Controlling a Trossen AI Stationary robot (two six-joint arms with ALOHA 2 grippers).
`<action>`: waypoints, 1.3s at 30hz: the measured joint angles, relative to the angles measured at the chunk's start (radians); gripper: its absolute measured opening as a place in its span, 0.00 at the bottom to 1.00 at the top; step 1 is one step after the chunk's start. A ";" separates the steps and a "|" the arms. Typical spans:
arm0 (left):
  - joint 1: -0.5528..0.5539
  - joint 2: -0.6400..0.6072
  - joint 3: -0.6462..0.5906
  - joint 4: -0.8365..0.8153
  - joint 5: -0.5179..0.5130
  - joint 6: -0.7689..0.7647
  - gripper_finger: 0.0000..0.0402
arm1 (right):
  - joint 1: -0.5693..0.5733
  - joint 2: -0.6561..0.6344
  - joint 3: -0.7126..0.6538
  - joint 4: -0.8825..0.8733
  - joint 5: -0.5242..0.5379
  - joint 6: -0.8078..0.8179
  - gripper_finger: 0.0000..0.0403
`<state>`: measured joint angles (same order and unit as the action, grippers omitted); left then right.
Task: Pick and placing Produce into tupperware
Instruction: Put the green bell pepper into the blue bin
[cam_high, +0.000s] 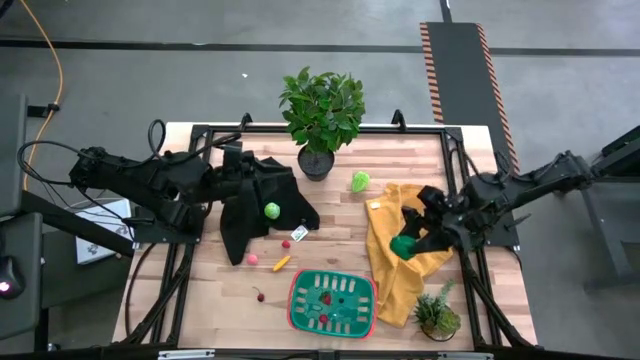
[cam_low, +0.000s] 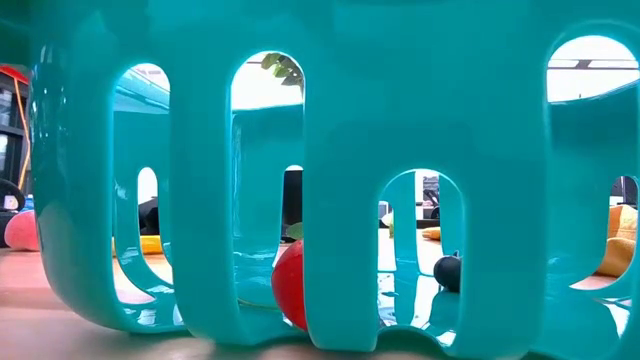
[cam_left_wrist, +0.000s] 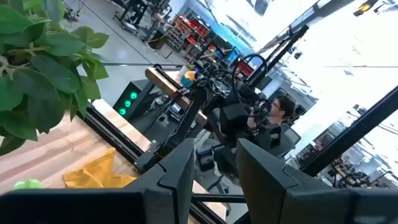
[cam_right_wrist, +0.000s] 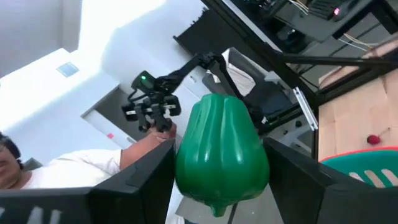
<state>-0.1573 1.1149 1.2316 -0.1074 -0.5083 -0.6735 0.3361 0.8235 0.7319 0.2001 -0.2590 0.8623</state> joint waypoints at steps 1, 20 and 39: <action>0.000 0.000 0.000 0.000 0.000 0.000 0.28 | 0.014 0.011 0.000 0.000 0.023 -0.004 0.53; 0.000 -0.001 0.000 -0.119 0.581 0.112 0.28 | 0.130 0.345 0.205 -0.091 0.316 -0.018 0.53; 0.000 -0.001 0.000 -0.650 0.846 0.041 0.28 | 0.129 0.737 0.725 -0.745 0.356 0.016 0.53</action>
<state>-0.1574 1.1141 1.2316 -0.7575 0.3378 -0.6323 0.4656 1.5608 1.4569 -0.5445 0.0967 0.8783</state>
